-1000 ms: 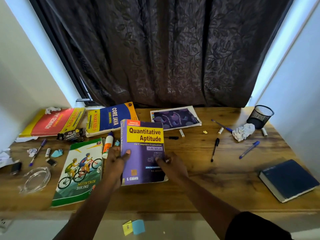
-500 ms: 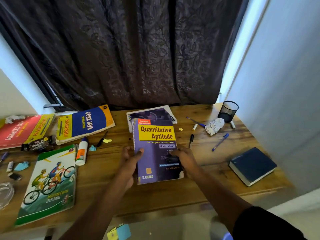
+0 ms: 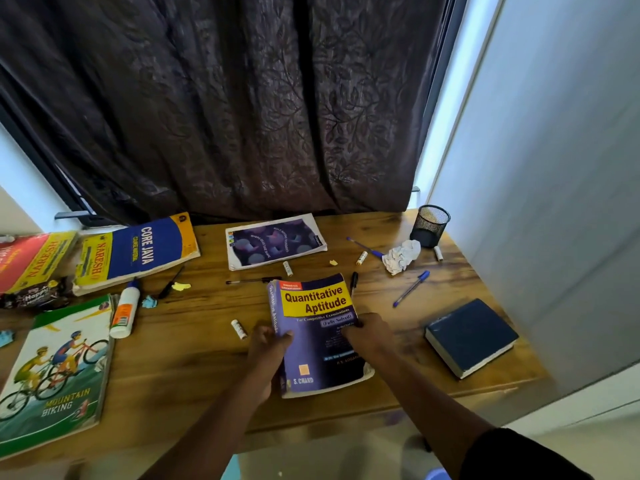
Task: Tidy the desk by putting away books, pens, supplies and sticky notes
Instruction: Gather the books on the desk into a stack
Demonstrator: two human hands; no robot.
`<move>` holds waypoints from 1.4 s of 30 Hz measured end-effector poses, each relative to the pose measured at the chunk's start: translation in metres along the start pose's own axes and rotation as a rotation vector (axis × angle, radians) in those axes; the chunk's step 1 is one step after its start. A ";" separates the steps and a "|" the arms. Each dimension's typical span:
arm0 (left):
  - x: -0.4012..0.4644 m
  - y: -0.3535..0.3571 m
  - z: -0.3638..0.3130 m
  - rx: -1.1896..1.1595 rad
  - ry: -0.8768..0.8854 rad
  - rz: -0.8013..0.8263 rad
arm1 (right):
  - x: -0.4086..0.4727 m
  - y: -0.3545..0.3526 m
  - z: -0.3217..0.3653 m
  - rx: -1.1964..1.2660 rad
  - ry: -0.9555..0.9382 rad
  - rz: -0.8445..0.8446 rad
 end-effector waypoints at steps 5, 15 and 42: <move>-0.003 0.004 -0.015 0.248 0.121 -0.116 | 0.000 -0.020 -0.007 -0.188 -0.036 -0.036; -0.017 0.004 -0.057 0.771 0.300 -0.411 | 0.019 -0.024 0.014 -0.477 -0.114 0.025; 0.108 -0.111 -0.199 0.502 0.286 -0.277 | 0.150 0.187 0.206 -0.671 -0.628 0.256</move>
Point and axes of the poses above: each hand's wrist, its own x-axis towards the middle knuckle, its own y-axis out of the palm, z = x × y, the point moved 10 cm from there along x, towards the middle knuckle, and after that the axes turned 13 degrees about -y, right-handed, at the moved point
